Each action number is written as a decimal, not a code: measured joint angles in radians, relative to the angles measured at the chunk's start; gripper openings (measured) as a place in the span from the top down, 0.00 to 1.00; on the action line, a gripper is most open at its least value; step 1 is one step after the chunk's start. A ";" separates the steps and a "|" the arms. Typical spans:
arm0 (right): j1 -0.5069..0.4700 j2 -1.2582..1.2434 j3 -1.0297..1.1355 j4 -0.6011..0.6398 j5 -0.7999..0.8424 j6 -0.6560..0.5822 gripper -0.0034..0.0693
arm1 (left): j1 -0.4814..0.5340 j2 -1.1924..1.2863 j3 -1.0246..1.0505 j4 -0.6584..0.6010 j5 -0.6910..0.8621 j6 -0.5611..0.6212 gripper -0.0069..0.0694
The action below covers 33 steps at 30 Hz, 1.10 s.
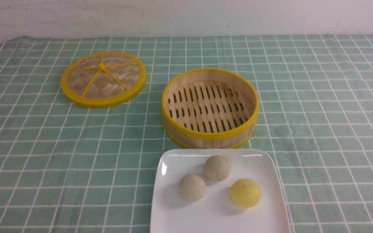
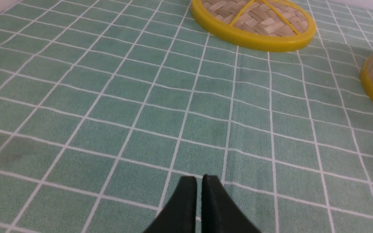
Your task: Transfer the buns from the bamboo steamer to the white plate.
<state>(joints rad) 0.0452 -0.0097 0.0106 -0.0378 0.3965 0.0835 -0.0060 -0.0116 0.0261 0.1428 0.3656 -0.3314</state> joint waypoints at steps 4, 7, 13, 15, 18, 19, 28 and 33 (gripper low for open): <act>0.000 0.000 0.000 0.000 0.000 0.000 0.75 | 0.000 0.000 0.000 0.000 0.001 0.000 0.84; 0.000 0.000 0.000 0.000 0.000 0.000 0.75 | 0.000 0.000 0.000 -0.001 0.001 0.000 0.83; 0.000 0.000 0.000 0.000 0.000 0.000 0.74 | 0.000 0.000 0.000 -0.001 0.001 0.000 0.83; 0.000 0.000 0.000 0.000 0.000 0.000 0.74 | 0.000 0.000 0.000 -0.001 0.001 0.000 0.83; 0.000 0.000 0.000 0.000 0.000 0.000 0.73 | 0.000 0.000 0.000 -0.001 0.001 0.000 0.83; 0.000 0.000 0.000 0.000 0.000 0.000 0.73 | 0.000 0.000 0.000 -0.001 0.001 0.000 0.83; 0.000 0.000 0.000 0.000 0.000 0.000 0.72 | 0.000 0.000 0.000 -0.001 0.001 0.000 0.82; 0.000 0.000 0.000 0.000 0.000 0.000 0.72 | 0.000 0.000 0.000 -0.001 0.001 0.000 0.81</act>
<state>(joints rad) 0.0452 -0.0097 0.0106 -0.0378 0.3965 0.0835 -0.0060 -0.0116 0.0261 0.1417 0.3668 -0.3314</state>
